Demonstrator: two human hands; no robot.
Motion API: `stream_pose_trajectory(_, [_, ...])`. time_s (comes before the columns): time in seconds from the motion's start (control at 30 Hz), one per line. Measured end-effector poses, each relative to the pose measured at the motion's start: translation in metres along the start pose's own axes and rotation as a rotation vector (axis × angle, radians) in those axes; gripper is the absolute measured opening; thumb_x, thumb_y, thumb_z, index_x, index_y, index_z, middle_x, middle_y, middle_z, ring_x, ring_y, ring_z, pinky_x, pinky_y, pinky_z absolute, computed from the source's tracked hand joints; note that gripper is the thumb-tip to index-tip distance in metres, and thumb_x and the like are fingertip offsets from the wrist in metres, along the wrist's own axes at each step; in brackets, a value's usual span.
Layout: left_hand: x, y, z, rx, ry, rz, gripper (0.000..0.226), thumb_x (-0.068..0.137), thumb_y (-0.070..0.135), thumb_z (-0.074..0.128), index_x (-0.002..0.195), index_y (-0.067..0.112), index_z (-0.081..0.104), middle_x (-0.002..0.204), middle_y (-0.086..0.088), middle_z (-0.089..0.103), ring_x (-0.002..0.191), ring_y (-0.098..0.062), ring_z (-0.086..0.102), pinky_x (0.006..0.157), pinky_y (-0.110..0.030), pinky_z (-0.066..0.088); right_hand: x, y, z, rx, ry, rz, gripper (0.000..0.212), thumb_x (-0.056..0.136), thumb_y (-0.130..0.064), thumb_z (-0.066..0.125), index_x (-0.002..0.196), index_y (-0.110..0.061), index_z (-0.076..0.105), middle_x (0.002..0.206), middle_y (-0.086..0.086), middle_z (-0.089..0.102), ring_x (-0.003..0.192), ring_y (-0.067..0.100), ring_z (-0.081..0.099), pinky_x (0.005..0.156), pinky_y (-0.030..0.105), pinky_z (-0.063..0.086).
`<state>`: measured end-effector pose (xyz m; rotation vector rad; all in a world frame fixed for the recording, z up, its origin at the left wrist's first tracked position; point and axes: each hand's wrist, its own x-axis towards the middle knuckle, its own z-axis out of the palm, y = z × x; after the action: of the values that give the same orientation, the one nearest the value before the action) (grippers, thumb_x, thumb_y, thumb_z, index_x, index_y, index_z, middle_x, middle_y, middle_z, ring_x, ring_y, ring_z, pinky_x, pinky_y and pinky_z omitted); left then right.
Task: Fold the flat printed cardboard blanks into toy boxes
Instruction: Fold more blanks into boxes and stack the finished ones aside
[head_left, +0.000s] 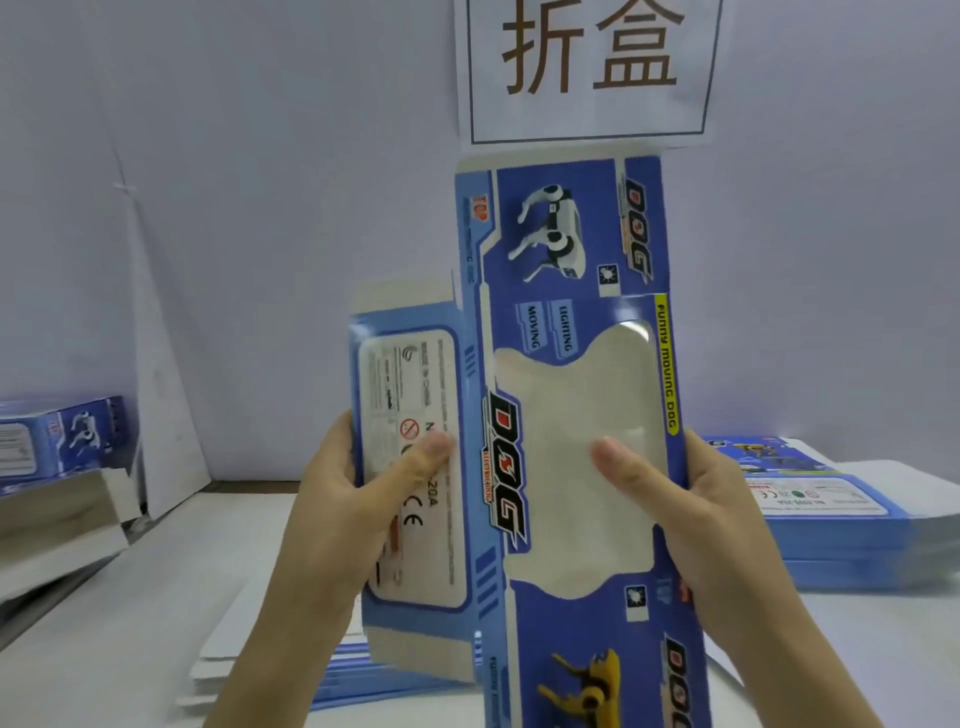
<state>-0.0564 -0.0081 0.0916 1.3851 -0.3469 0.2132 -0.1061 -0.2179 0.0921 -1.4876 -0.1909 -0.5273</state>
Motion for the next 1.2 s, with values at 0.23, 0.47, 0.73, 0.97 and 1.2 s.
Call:
stream_pose_trajectory(0.23, [-0.01, 0.0, 0.011, 0.186, -0.14, 0.106, 0.094, 0.056, 0.046, 0.08, 0.139, 0.045, 0.035, 0.103, 0.017, 0.068, 0.094, -0.003, 0.067, 0.072, -0.025, 0.058, 0.001, 0.01, 0.011, -0.005, -0.189, 0.002, 0.057, 0.075, -0.041, 0.064, 0.13, -0.036, 0.051, 0.111, -0.01, 0.071, 0.099, 0.01, 0.069, 0.071, 0.017, 0.054])
stream_pose_trajectory(0.47, [-0.005, -0.005, 0.015, 0.345, 0.106, 0.12, 0.097, 0.057, 0.05, 0.074, 0.143, 0.039, 0.03, 0.129, 0.017, 0.05, 0.115, -0.004, 0.052, 0.097, -0.032, 0.048, 0.005, 0.017, 0.009, -0.048, 0.043, 0.078, 0.078, 0.056, -0.054, 0.075, 0.128, -0.038, 0.05, 0.12, -0.01, 0.062, 0.103, 0.008, 0.064, 0.079, 0.031, 0.057])
stream_pose_trajectory(0.73, [-0.007, -0.01, 0.022, 0.079, -0.096, 0.149, 0.06, 0.064, 0.05, 0.083, 0.115, 0.033, 0.057, 0.099, 0.012, 0.073, 0.09, -0.008, 0.07, 0.064, -0.016, 0.054, -0.011, 0.022, 0.041, -0.179, -0.22, -0.272, 0.053, 0.081, -0.053, 0.059, 0.132, -0.043, 0.047, 0.122, -0.021, 0.044, 0.116, -0.007, 0.049, 0.08, 0.002, 0.045])
stream_pose_trajectory(0.97, [0.007, -0.016, -0.006, 0.007, 0.016, 0.1, 0.035, 0.068, 0.037, 0.068, 0.1, 0.026, 0.063, 0.089, 0.003, 0.075, 0.08, -0.02, 0.073, 0.059, -0.039, 0.061, 0.0, 0.024, 0.027, -0.324, 0.117, -0.332, 0.057, 0.085, -0.017, 0.07, 0.127, -0.043, 0.041, 0.121, -0.016, 0.044, 0.106, -0.015, 0.048, 0.079, -0.002, 0.038])
stream_pose_trajectory(1.2, [0.009, -0.012, -0.01, -0.067, -0.101, 0.021, 0.061, 0.073, 0.045, 0.078, 0.126, 0.036, 0.049, 0.103, 0.003, 0.073, 0.091, -0.02, 0.072, 0.062, -0.028, 0.058, 0.007, 0.012, 0.001, -0.017, 0.042, -0.08, 0.028, 0.081, -0.021, 0.067, 0.108, -0.016, 0.067, 0.094, -0.002, 0.076, 0.08, 0.016, 0.073, 0.056, 0.029, 0.058])
